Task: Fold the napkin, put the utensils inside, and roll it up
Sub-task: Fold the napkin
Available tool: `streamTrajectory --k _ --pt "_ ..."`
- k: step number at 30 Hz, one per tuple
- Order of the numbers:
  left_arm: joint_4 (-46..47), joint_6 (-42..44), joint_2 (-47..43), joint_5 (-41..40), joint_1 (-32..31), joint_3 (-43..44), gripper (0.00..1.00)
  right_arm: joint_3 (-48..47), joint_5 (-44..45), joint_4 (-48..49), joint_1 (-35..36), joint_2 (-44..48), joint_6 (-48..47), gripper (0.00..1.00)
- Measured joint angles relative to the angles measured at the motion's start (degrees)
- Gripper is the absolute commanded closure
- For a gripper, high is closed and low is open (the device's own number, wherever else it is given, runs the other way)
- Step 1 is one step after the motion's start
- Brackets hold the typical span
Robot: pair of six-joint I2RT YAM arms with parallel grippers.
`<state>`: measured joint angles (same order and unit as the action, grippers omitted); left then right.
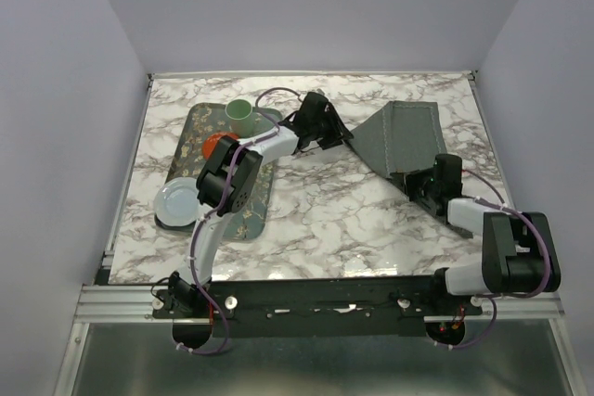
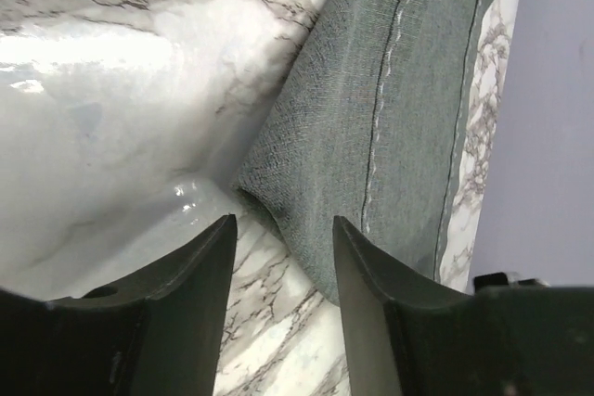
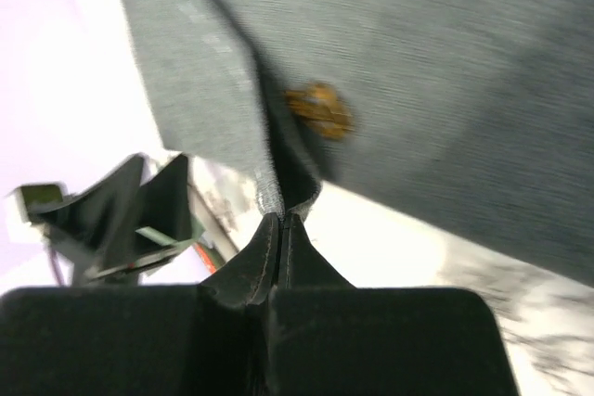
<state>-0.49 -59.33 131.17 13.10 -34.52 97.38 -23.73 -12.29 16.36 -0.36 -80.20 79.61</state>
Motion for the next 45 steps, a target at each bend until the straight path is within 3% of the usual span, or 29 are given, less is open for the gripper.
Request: streamTrajectory --k 13,23,27,32,38,45 --pt "0.15 -0.04 2.58 1.38 0.55 0.59 0.51 -16.50 -2.21 -3.43 0.00 -2.67 -20.55 0.99" --pt "8.41 1.42 -1.01 6.21 0.66 -8.66 0.72 -23.98 -10.60 -3.34 0.00 -8.33 -39.76 0.99" --pt "13.40 1.14 -1.20 8.46 0.66 -8.55 0.73 -27.02 -13.55 -3.30 0.04 -9.16 -44.89 0.99" --pt "15.26 0.35 -0.57 9.01 0.66 -4.68 0.75 -28.83 -16.17 -3.48 0.04 -9.40 -49.75 0.99" --pt "14.60 0.00 4.81 8.55 0.68 6.40 0.75 -34.14 -19.93 -4.55 0.04 -12.35 -54.95 0.99" --pt "11.85 -0.13 7.28 7.93 1.64 7.50 0.71 -47.23 -25.70 -6.54 0.04 -19.74 -59.60 0.99"
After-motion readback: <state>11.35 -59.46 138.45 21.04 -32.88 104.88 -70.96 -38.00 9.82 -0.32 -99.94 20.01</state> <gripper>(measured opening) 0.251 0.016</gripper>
